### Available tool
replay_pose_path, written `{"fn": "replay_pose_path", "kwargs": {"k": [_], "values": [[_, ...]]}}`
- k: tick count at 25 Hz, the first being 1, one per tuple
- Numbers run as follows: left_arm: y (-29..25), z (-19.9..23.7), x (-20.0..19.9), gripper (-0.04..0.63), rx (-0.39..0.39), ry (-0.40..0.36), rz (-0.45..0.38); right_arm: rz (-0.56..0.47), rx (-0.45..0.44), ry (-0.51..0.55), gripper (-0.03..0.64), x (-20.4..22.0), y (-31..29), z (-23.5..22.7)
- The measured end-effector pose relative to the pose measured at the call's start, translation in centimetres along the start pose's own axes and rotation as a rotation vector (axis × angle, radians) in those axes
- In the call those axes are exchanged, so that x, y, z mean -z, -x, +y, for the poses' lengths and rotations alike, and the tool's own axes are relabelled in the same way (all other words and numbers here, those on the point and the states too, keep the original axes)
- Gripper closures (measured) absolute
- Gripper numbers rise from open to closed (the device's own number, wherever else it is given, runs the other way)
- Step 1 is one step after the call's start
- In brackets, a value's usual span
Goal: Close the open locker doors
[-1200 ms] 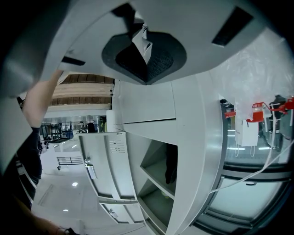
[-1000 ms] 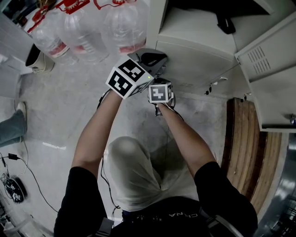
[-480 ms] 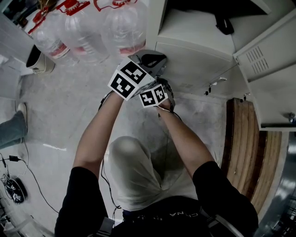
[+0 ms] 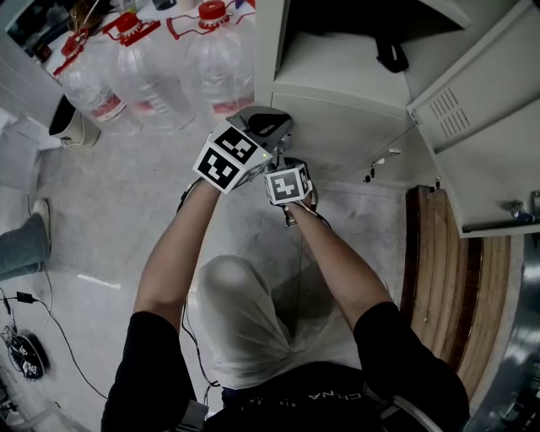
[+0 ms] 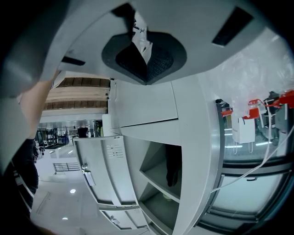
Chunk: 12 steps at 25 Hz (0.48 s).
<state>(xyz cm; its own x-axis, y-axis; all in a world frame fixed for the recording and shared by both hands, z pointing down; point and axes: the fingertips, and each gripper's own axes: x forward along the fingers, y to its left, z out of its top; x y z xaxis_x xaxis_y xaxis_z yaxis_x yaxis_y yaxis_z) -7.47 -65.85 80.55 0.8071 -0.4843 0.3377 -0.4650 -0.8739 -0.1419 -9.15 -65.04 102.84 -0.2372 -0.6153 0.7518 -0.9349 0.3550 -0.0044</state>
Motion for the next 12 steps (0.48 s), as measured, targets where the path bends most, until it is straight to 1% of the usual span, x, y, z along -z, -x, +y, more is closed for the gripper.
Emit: {"fn": "replay_pose_path", "kwargs": {"k": [5, 6, 8, 12], "values": [[-0.2, 0.0, -0.1, 0.577, -0.029, 0.015, 0.021, -0.096, -0.020, -0.073, 0.475, -1.2, 2.4, -1.3], [-0.2, 0.1, -0.1, 0.577, -0.037, 0.018, 0.026, -0.120, -0.027, -0.072, 0.512, -1.8, 3.2, -1.5], [-0.2, 0.1, 0.1, 0.577, -0.054, 0.021, 0.038, -0.169, -0.054, -0.045, 0.574, -2.9, 4.8, -1.5], [-0.1, 0.1, 0.4, 0.575, -0.110, 0.040, 0.052, -0.253, -0.109, 0.020, 0.586, -4.7, 8.1, -1.7]]}}
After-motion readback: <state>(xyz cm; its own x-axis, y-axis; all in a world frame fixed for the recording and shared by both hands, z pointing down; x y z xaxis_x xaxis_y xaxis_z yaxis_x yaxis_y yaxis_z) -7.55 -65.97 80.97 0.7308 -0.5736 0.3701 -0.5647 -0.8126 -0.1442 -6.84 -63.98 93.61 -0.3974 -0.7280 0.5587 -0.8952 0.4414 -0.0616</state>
